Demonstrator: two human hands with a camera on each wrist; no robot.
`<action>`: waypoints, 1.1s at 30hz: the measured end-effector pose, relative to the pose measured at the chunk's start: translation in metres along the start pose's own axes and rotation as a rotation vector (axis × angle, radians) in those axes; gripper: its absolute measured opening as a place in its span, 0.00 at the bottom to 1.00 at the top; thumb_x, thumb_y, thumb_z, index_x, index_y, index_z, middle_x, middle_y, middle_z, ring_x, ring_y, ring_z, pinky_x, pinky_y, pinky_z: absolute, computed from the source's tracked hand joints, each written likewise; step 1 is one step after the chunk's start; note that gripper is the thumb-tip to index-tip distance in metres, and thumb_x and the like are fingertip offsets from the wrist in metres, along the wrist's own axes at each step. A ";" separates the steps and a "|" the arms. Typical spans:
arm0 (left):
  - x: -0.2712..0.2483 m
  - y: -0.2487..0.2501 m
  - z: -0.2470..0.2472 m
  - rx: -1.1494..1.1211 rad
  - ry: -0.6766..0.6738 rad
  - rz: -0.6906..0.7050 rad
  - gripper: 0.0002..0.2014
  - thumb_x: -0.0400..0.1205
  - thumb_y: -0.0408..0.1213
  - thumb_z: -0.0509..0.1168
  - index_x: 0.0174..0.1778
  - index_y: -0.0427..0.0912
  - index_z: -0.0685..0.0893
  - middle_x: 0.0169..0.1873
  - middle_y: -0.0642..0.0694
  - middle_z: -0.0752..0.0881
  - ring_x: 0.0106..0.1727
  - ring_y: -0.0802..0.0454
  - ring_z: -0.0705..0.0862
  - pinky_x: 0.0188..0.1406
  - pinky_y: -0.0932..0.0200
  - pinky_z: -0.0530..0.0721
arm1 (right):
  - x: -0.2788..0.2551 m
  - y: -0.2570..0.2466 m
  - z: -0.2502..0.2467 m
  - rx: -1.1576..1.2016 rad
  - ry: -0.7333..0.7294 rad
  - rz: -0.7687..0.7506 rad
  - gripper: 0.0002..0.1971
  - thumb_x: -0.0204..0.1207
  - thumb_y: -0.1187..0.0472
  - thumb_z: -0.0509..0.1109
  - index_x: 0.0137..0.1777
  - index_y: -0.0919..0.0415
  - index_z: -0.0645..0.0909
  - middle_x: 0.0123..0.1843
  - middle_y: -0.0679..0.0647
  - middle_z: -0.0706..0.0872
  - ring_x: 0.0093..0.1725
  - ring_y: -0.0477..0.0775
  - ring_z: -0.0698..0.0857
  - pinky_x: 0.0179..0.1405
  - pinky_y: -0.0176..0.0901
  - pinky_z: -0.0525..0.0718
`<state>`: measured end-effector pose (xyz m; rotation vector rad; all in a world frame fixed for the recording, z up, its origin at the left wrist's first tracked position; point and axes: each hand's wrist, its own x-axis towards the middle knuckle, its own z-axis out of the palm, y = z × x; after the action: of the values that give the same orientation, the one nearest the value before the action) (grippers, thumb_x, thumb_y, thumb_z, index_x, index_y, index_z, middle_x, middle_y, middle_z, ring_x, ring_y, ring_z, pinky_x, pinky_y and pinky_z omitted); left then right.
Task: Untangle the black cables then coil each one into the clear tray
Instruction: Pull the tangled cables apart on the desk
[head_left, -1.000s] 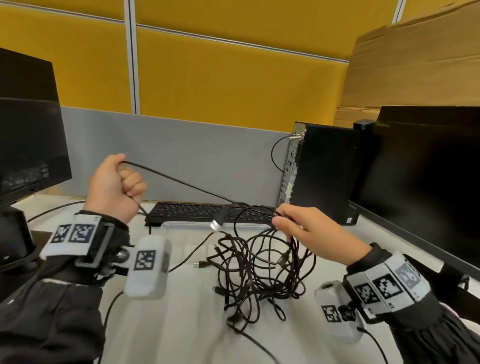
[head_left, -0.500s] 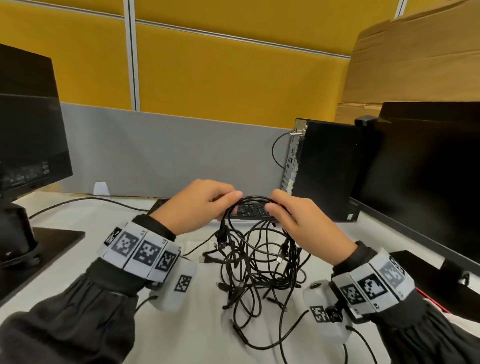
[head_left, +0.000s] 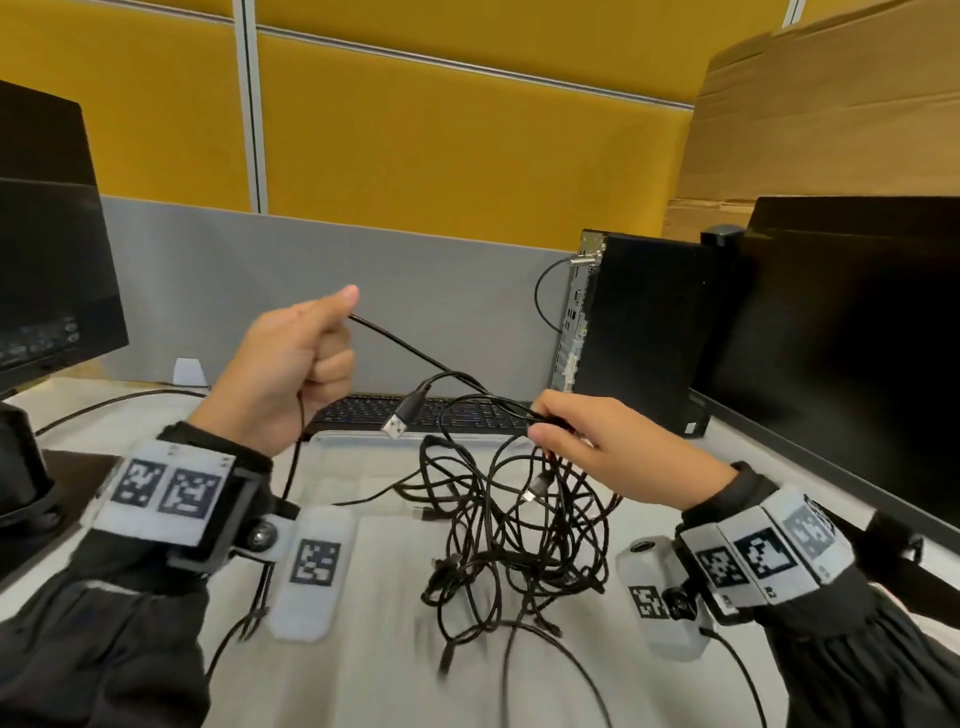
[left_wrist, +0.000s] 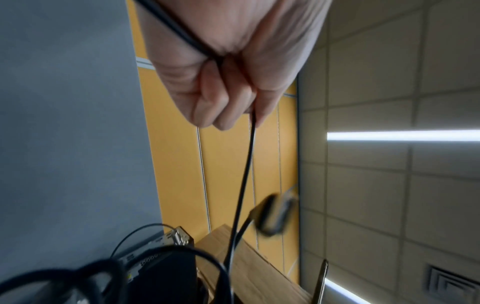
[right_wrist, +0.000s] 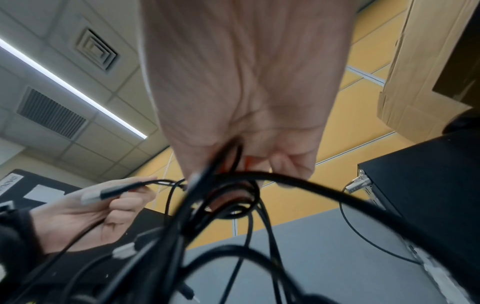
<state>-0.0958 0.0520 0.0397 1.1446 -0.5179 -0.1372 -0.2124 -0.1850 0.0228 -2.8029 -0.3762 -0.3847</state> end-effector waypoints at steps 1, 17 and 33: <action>0.001 0.001 -0.004 -0.039 0.015 -0.003 0.21 0.85 0.40 0.58 0.25 0.50 0.61 0.12 0.57 0.58 0.13 0.62 0.55 0.18 0.65 0.48 | 0.001 0.000 0.001 -0.018 -0.008 -0.007 0.10 0.84 0.56 0.59 0.39 0.48 0.70 0.32 0.45 0.74 0.30 0.43 0.72 0.35 0.35 0.70; 0.032 0.021 -0.098 -0.358 0.463 0.146 0.19 0.86 0.43 0.54 0.28 0.50 0.60 0.12 0.51 0.58 0.13 0.58 0.57 0.13 0.68 0.54 | -0.015 0.015 0.007 -0.038 0.081 0.036 0.07 0.77 0.55 0.67 0.39 0.55 0.80 0.32 0.49 0.76 0.35 0.47 0.75 0.33 0.34 0.70; -0.005 -0.028 0.030 1.222 -0.499 0.473 0.17 0.85 0.47 0.48 0.52 0.53 0.83 0.51 0.61 0.85 0.50 0.72 0.78 0.67 0.55 0.68 | -0.008 0.001 0.011 0.056 0.131 0.012 0.11 0.84 0.56 0.58 0.42 0.59 0.74 0.31 0.46 0.74 0.32 0.43 0.73 0.32 0.32 0.70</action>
<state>-0.1097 0.0171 0.0223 2.1375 -1.4054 0.3759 -0.2165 -0.1841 0.0098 -2.7067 -0.3354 -0.5436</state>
